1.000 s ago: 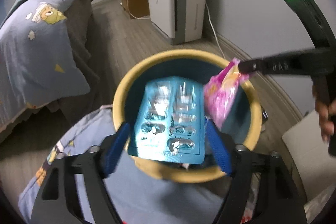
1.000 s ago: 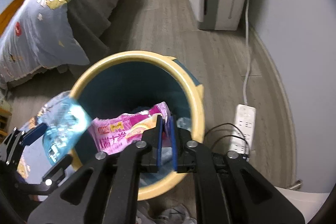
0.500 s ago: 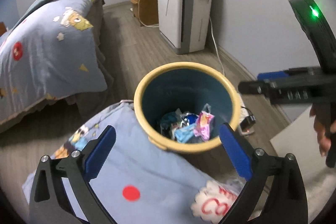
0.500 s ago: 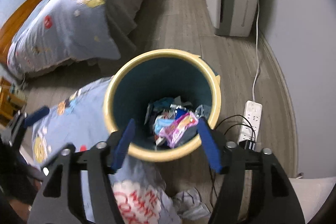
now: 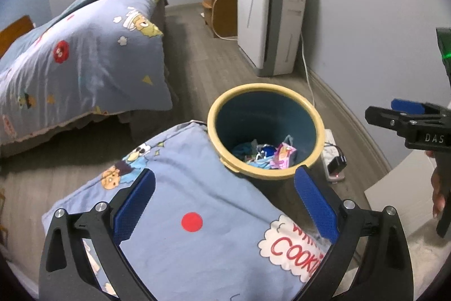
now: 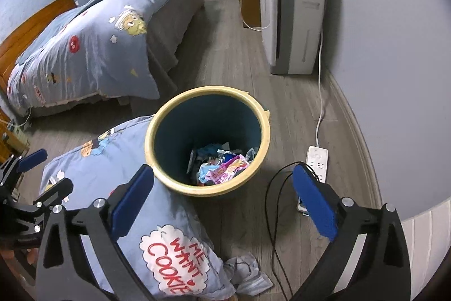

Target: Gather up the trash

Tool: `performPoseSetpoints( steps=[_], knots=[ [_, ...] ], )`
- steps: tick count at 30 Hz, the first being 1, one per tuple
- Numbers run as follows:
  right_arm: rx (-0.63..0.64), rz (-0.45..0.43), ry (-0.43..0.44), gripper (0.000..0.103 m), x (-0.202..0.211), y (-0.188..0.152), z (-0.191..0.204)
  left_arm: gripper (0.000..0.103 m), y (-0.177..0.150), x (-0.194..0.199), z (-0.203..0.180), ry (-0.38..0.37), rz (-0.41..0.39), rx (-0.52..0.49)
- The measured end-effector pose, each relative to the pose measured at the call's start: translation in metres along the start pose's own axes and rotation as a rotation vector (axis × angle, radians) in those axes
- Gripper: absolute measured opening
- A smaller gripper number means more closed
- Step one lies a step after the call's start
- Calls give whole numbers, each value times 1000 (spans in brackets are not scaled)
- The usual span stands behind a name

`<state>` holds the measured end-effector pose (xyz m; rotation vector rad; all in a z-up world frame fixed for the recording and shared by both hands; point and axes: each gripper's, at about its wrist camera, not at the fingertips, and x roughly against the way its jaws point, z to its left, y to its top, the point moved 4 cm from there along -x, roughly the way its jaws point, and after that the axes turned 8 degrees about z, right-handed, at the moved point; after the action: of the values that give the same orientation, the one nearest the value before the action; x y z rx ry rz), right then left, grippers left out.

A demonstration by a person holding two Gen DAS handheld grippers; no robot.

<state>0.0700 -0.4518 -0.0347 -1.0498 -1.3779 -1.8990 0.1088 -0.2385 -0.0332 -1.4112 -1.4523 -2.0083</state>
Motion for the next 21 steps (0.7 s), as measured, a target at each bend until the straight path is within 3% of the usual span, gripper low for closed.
performPoseSetpoints(
  steps=[21],
  knots=[
    [0,14,-15,97,-6,-1,-3,98,-4,-13,-2,15,31,-16]
  ],
)
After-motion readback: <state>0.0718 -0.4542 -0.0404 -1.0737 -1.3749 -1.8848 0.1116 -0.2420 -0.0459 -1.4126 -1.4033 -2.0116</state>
